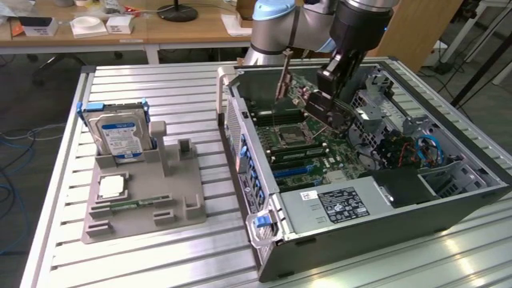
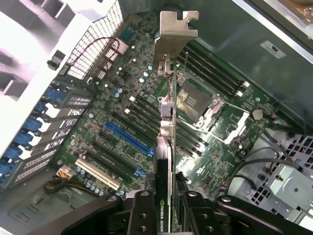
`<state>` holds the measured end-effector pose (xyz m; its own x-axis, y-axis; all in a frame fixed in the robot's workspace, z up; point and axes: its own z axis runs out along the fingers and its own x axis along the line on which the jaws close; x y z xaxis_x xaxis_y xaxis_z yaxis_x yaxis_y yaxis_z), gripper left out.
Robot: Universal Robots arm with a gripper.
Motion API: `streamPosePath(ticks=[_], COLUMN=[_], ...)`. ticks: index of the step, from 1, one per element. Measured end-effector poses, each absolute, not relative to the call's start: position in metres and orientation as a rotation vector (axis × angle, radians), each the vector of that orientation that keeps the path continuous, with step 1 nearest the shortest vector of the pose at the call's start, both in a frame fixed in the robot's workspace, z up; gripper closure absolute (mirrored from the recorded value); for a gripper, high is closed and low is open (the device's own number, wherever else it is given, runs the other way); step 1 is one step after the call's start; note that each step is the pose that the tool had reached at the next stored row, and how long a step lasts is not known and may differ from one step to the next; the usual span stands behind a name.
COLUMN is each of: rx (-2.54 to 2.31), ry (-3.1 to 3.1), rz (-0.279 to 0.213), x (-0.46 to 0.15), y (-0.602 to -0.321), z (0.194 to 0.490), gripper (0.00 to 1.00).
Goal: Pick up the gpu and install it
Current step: 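Insert the gpu into the slot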
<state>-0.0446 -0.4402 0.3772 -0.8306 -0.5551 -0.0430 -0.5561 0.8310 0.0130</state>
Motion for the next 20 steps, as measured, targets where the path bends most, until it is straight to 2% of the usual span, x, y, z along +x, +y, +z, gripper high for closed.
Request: streamPosePath(ticks=[20], rx=[-1.250], ry=[2.845], rz=[0.045], x=[-0.0446], y=[-0.4402], z=[0.3772], gripper=[0.74])
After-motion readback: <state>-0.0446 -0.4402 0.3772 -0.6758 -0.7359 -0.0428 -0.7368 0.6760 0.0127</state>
